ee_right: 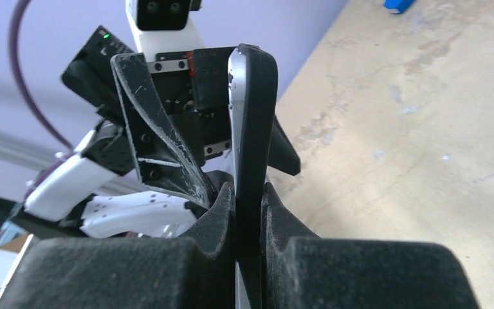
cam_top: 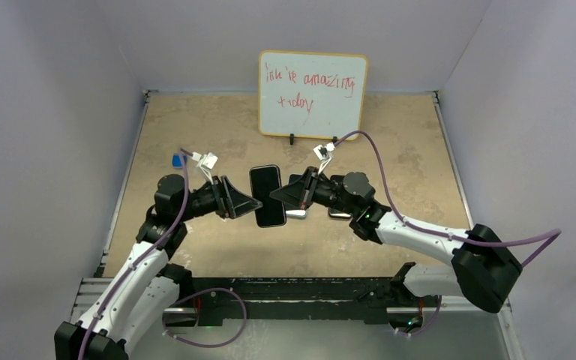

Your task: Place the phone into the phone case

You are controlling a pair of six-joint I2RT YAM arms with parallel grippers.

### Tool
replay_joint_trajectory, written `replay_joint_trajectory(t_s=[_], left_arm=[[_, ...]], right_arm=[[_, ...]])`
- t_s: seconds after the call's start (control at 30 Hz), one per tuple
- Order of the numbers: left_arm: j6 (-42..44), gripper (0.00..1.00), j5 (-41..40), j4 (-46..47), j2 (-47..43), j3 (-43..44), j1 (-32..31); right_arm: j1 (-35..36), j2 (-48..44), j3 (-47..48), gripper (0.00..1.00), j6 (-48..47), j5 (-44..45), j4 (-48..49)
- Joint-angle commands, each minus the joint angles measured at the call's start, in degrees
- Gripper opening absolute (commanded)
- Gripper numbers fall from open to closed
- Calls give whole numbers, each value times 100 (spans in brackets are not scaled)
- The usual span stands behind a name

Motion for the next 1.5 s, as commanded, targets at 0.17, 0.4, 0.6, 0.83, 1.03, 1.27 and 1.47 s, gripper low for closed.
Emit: replay_joint_trajectory(t_s=[0.17,0.4,0.6,0.83,1.03,1.27,1.47], left_arm=[[-1053,66,670,1910,-66,-407,-26],[-1971,53,938,3507,411,-938,-25],[-1954,13,940,3589,420,-978,-25],[-1985,0,1049,4066,410,-1002,-25],[-2342,0,1290,5111,461,-947,-26],[-2343,0,1411,5331,628,-690,-30],[-2180,0,1285,5167,756,-654,-34]], right_arm=[[21,138,-56,0,841,-775,1920],[21,530,85,2,968,-1003,1997],[19,676,-8,23,891,-1163,2181],[-5,169,-280,76,240,-1280,1424],[-5,-215,-400,90,-182,-1389,705],[-5,11,-365,79,4,-1960,968],[-5,275,-564,59,431,-2211,1756]])
